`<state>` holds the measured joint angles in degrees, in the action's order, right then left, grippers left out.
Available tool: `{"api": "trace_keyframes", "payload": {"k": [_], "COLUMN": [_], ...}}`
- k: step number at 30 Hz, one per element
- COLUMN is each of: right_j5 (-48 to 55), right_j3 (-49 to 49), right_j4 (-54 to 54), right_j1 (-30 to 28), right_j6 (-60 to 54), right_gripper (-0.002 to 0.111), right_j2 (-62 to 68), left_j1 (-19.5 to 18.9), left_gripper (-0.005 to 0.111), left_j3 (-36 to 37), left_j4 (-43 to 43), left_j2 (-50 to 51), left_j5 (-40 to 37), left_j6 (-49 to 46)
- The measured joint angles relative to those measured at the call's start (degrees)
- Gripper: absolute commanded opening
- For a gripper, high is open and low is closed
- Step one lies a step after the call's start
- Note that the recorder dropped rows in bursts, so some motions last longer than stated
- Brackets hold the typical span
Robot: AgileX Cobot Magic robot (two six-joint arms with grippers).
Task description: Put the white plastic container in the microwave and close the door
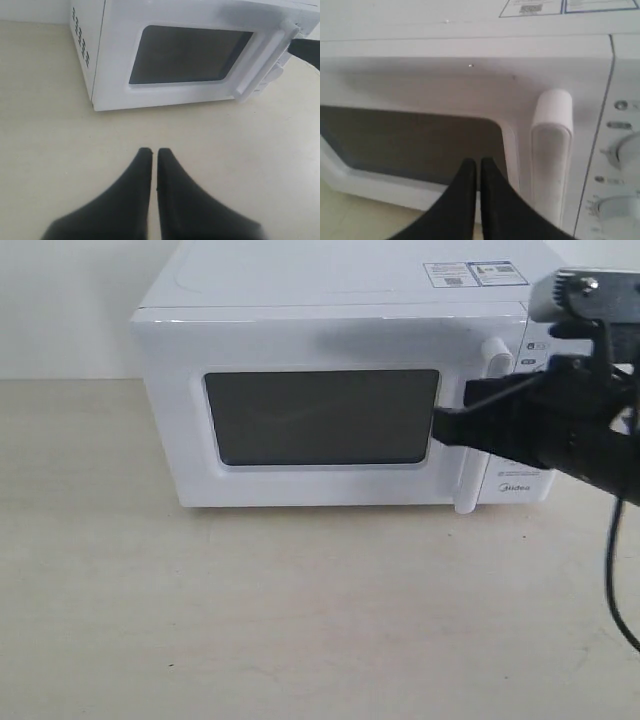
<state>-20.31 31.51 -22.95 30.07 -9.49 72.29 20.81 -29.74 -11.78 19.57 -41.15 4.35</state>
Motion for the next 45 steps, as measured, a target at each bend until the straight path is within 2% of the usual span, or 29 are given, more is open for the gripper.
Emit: {"api": "trace_keyframes", "payload": {"k": [7,9,14,28,45], "right_j5": [12.11,15.37,16.14,1.34,-0.59], "right_j3": [-10.35,-10.79,-10.79,-10.83,-10.83], "right_j4": [0.46,0.46,0.46,0.46,0.46], "right_j1": [0.00,0.00,0.00,0.00,-0.12], "right_j6": [-0.39,-0.39,-0.39,-0.39,-0.44], "right_gripper": [0.000,0.000,0.000,0.000,0.000], "right_j2": [-18.77,-23.58,-30.07,-31.45,-51.07], "left_j1": [0.00,0.00,0.00,0.00,0.00], "left_gripper": [0.004,0.004,0.004,0.004,0.004], "left_j3": [0.00,0.00,0.00,0.00,0.00], "left_j4": [0.11,0.09,0.14,0.14,0.14], "left_j2": [0.00,0.00,0.00,0.00,0.00], "left_j5": [-0.21,-0.32,-0.32,-0.32,-0.32], "left_j6": [0.00,0.00,0.11,0.11,0.11]}}
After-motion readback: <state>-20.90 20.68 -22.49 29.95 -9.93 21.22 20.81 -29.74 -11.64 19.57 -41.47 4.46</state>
